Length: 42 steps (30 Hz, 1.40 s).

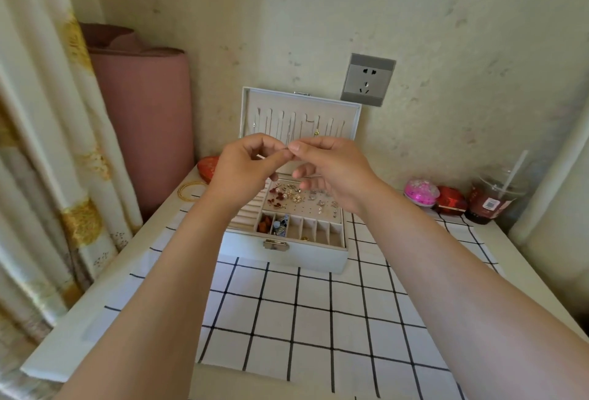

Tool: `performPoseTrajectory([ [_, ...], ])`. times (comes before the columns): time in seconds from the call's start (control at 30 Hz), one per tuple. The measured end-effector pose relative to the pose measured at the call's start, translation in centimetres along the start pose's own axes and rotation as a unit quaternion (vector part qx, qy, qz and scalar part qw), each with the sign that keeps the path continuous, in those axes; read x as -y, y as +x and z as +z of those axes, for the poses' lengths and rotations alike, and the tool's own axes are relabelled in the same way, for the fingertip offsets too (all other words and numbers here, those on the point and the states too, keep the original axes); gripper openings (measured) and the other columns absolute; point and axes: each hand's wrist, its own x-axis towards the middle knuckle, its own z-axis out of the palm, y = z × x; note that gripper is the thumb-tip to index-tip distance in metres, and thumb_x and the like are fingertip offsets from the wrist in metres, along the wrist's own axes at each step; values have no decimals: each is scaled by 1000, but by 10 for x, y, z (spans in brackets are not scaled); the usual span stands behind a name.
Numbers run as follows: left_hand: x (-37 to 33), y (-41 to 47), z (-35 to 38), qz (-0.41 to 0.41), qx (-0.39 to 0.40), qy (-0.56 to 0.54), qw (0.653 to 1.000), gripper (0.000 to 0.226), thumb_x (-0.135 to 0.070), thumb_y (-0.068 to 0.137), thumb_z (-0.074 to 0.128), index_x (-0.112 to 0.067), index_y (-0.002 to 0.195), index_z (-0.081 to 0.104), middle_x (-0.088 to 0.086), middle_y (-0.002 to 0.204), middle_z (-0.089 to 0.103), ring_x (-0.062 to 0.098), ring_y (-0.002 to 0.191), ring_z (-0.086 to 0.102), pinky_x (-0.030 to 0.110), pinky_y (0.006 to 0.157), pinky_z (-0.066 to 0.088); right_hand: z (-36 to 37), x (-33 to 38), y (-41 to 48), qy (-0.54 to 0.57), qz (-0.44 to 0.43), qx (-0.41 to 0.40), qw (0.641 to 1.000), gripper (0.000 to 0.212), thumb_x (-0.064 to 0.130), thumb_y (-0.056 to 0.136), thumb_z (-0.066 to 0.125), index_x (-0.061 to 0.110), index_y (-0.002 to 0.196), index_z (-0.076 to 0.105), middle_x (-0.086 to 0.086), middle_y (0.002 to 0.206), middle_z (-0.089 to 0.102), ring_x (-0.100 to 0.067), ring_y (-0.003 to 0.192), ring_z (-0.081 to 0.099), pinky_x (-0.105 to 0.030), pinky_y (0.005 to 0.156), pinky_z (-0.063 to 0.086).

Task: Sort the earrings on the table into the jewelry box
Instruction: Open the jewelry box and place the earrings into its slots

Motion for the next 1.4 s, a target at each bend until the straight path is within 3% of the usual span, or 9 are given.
performPoseTrajectory([
  [0.13, 6, 8, 3, 52, -65, 43, 996, 9, -27, 84, 77, -18, 86, 75, -4, 80, 70, 8, 62, 58, 22, 59, 49, 9, 1, 11, 29, 19, -39, 999, 26, 18, 83, 80, 9, 106, 73, -11, 96, 75, -13, 56, 60, -27, 50, 53],
  [0.33, 17, 14, 7, 119, -97, 157, 975, 2, -26, 87, 73, -25, 86, 75, -12, 83, 70, -9, 62, 53, 11, 59, 39, 10, 0, 21, -12, 105, -31, 994, 32, 27, 85, 78, 10, 111, 71, -4, 94, 76, -9, 53, 60, -24, 45, 50],
  [0.53, 31, 16, 1, 46, 61, 273, 959, 12, -33, 87, 71, -37, 99, 72, -17, 87, 68, -3, 69, 59, 30, 71, 54, -10, -14, 24, -137, 11, -78, 987, 20, 11, 91, 72, 12, 110, 74, -3, 87, 77, -12, 49, 60, -24, 45, 51],
  [0.6, 35, 13, -1, 27, 99, 337, 936, 9, -34, 89, 69, -38, 96, 74, -17, 92, 69, 3, 83, 62, 35, 79, 55, -15, -26, 26, -260, -33, -80, 962, 16, 16, 91, 71, 17, 106, 77, 4, 87, 76, -13, 50, 61, -27, 48, 54],
  [0.77, 41, 9, -4, 15, 148, 396, 906, 10, -43, 85, 70, -53, 86, 72, -10, 99, 65, 10, 93, 59, 38, 84, 54, -12, -50, 29, -457, -96, -10, 884, 11, 20, 92, 69, 20, 91, 80, 3, 98, 77, -11, 88, 70, -32, 86, 56],
  [0.97, 42, 7, 0, 29, 173, 425, 888, 13, -42, 87, 69, -45, 98, 75, -6, 93, 62, 9, 96, 48, 33, 79, 48, -4, -56, 23, -583, -139, -17, 800, 10, 23, 86, 69, 23, 81, 78, 3, 80, 75, -15, 78, 68, -36, 70, 58],
  [1.13, 42, 7, -5, 0, 168, 365, 916, 11, -32, 89, 68, -38, 94, 77, -14, 92, 70, 2, 83, 58, 27, 75, 50, -2, -59, 18, -632, -194, -1, 751, 8, 30, 89, 69, 29, 88, 77, 7, 95, 60, -17, 85, 58, -30, 61, 46],
  [1.27, 41, 9, -15, -24, 82, 304, 949, 14, -33, 88, 71, -28, 102, 70, -13, 87, 66, 0, 78, 56, 23, 68, 47, -1, -60, 18, -623, -206, -4, 754, 9, 35, 89, 70, 30, 88, 77, 7, 95, 60, -16, 79, 60, -29, 60, 49],
  [1.4, 39, 8, -16, -46, 12, 252, 966, 18, -35, 82, 77, -20, 88, 69, -8, 78, 66, 2, 70, 58, 17, 59, 43, 1, -62, 17, -624, -212, -3, 752, 12, 34, 90, 69, 27, 85, 77, 7, 93, 60, -15, 74, 61, -26, 56, 47],
])
